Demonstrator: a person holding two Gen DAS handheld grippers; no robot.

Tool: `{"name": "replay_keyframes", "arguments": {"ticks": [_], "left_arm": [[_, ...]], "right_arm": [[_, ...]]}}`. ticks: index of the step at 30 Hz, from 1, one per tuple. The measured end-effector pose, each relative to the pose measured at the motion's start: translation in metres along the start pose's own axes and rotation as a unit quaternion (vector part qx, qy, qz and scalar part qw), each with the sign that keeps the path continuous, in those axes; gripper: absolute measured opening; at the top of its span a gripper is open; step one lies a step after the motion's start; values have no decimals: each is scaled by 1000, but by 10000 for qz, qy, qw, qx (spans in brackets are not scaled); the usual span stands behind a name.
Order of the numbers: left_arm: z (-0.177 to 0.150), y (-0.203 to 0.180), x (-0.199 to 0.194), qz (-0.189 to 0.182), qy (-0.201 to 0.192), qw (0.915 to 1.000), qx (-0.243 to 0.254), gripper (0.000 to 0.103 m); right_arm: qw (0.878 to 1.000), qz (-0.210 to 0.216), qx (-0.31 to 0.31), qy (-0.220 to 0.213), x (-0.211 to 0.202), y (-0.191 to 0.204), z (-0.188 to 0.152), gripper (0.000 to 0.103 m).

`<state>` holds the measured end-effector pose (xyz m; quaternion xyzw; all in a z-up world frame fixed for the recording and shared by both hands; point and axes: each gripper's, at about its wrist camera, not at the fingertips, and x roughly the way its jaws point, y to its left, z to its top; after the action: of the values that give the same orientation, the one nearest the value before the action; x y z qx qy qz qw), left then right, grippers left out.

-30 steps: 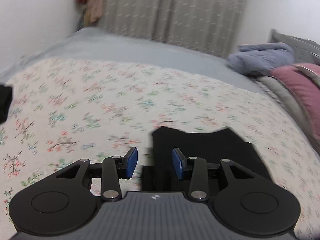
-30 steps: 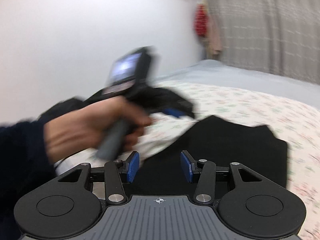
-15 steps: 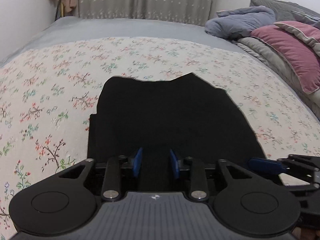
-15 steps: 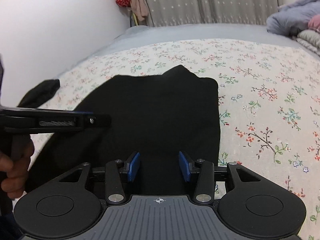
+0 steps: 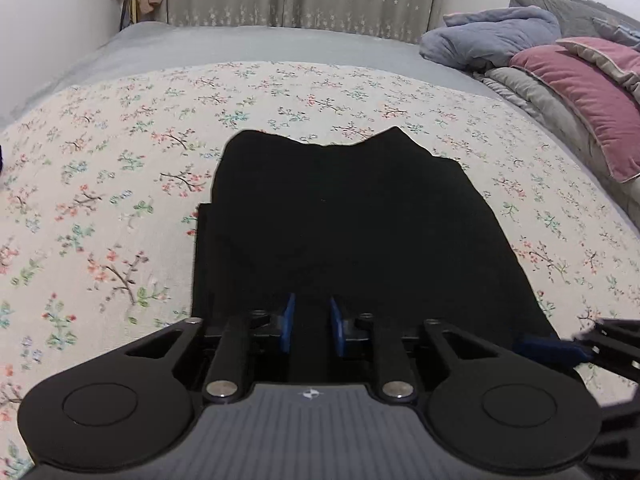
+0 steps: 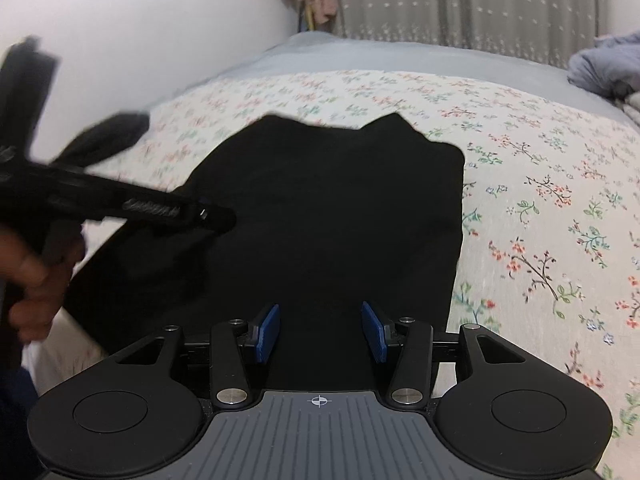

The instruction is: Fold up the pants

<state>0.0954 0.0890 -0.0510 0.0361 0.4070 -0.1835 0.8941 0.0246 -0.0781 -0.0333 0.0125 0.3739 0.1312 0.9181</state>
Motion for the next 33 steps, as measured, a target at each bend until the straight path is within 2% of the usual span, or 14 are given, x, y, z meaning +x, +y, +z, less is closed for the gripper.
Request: {"name": "replay_keyframes", "arguments": {"ticks": [8,11,12,13,14,17,20,22,24,28,29,33], "left_arm": [[1,8,-6,11,102,9998,-176,22],[7,21,-10,16,90,9988,-488,22],[10,28,-11,48,61,9980,-623,23],[13,36,-12,76,21,9968,-791,24],[15,44,-13,98,-13,9954,-952,27],[17,63,-7,135,56,9909,-1340,56],[14,75,1,-236,191,9846,-1722,59],[13,79,4,-659,212,9777,-1983,63],[11,82,5,-955,157,9711,-2182,76],[13,89,6,-1254,105,9609,-2466,79],[13,91,8,-1314,126,9594,-2491,83],[9,84,21,-1511,472,9592,-2341,89]], "right_arm": [[9971,493,-198,540,-22,-3,-6,46],[9948,775,-195,637,-27,-15,-3,45],[9947,832,-134,582,-31,-21,-1,40],[9952,839,-89,490,-34,-25,0,40],[9960,805,-12,389,-38,-32,3,40],[9966,700,416,85,-44,-56,11,44],[9937,567,968,-11,-43,-76,14,44],[9912,513,1222,10,-40,-85,13,45],[9884,490,1434,19,-36,-91,10,56],[9783,611,1980,23,-31,-112,6,58],[9744,662,2150,23,-29,-117,5,58],[9615,812,2621,147,-17,-127,0,59]]}}
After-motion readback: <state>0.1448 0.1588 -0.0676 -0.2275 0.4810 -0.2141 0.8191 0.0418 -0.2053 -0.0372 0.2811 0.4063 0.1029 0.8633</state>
